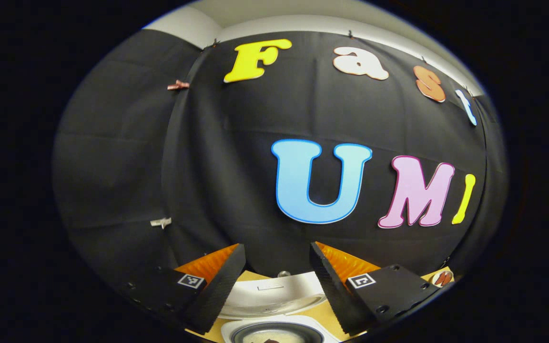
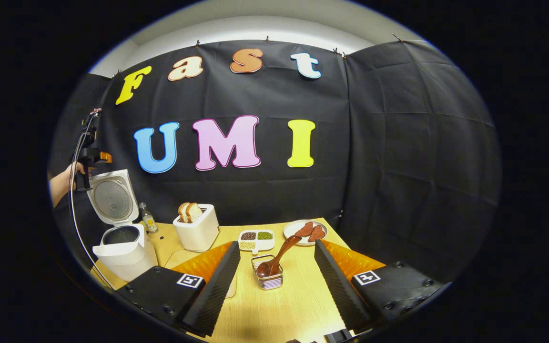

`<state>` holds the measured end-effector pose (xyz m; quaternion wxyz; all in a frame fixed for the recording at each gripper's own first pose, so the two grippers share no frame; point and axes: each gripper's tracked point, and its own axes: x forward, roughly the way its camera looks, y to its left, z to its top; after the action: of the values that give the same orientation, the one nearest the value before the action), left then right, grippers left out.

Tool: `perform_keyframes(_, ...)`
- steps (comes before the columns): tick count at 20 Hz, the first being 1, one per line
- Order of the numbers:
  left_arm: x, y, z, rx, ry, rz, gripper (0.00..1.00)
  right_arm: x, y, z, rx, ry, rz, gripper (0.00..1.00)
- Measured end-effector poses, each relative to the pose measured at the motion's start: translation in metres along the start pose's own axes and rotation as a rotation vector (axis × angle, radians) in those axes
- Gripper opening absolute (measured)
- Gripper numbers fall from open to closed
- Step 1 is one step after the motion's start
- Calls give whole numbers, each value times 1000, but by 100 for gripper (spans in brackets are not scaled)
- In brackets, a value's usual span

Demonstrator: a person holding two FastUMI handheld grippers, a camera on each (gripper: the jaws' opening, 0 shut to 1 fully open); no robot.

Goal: Close the left gripper, press the button to open the rice cooker; take a wooden spoon from the chopstick holder with the right hand, scoop a spoonful of rice and pour it into the rice cooker, then put the wooden spoon back into the chopstick holder.

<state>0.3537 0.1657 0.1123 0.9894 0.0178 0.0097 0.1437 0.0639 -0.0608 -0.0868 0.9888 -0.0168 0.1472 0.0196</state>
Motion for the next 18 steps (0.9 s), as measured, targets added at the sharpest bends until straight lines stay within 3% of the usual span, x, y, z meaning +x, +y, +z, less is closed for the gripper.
perform_keyframes(3, 10, 18, -30, 36, 101, 85, 94, -2, 1, -8, 2, 18, 3, 98)
perform_keyframes(7, 8, 12, -29, 57, 120, 126, 98, 3, 3, -14, 32, 39, 20, 98)
perform_keyframes(18, -92, -21, -98, 7, 305, 140, 98, 21, 33, -35, 19, 93, 168, 98)
